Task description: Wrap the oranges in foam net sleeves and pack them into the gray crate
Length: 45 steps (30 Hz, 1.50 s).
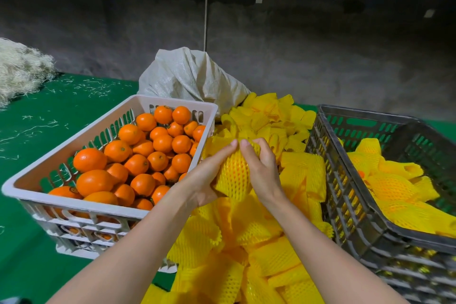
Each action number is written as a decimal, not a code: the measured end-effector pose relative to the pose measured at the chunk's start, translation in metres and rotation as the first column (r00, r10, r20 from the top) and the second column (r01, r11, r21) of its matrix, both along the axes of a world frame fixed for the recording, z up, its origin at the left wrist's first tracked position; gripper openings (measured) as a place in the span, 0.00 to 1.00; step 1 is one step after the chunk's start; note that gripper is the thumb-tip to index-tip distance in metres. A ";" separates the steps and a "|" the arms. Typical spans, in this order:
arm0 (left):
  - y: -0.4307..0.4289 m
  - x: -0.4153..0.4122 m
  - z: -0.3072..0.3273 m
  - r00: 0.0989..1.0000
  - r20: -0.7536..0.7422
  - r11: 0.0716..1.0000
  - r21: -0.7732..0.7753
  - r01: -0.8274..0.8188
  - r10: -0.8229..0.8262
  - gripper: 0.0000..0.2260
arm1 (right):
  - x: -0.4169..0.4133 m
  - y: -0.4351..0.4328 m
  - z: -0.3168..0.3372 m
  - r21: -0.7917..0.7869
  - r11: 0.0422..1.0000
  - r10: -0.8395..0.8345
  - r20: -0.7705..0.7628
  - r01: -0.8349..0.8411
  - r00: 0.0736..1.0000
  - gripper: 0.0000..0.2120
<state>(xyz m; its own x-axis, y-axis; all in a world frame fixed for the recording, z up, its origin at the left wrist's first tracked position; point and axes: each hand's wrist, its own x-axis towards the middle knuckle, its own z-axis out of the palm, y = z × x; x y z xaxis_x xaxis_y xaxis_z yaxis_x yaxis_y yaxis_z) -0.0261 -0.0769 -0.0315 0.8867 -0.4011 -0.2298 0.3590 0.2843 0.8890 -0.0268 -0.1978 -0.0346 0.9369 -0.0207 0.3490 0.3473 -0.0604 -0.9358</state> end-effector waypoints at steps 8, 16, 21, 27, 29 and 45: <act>-0.007 -0.007 -0.002 0.994 0.112 0.994 0.107 -0.014 0.002 0.19 | 0.004 -0.006 -0.004 0.056 0.995 -0.077 -0.130 0.085 0.988 0.11; -0.024 -0.008 0.000 0.967 0.165 0.981 -0.002 -0.196 0.194 0.18 | -0.026 -0.021 -0.004 -0.256 0.961 0.131 0.081 -0.106 0.988 0.24; -0.051 -0.004 0.001 0.947 0.157 0.956 0.044 -0.291 0.281 0.22 | -0.028 -0.049 0.015 -0.287 0.958 0.026 0.080 -0.002 0.996 0.23; -0.107 -0.007 0.011 0.957 0.186 0.973 0.023 -0.229 0.221 0.21 | -0.016 -0.108 0.046 -0.294 0.946 -0.064 0.234 0.133 0.970 0.21; -0.129 -0.012 0.013 0.956 0.259 0.986 0.050 -0.156 0.138 0.14 | 0.000 -0.140 0.058 -0.131 0.951 -0.240 0.262 0.281 0.935 0.20; -0.193 -0.013 0.007 0.933 0.301 0.938 0.335 0.089 -0.196 0.15 | 0.074 -0.255 0.009 -0.863 0.497 -0.409 -0.321 -0.087 0.854 0.44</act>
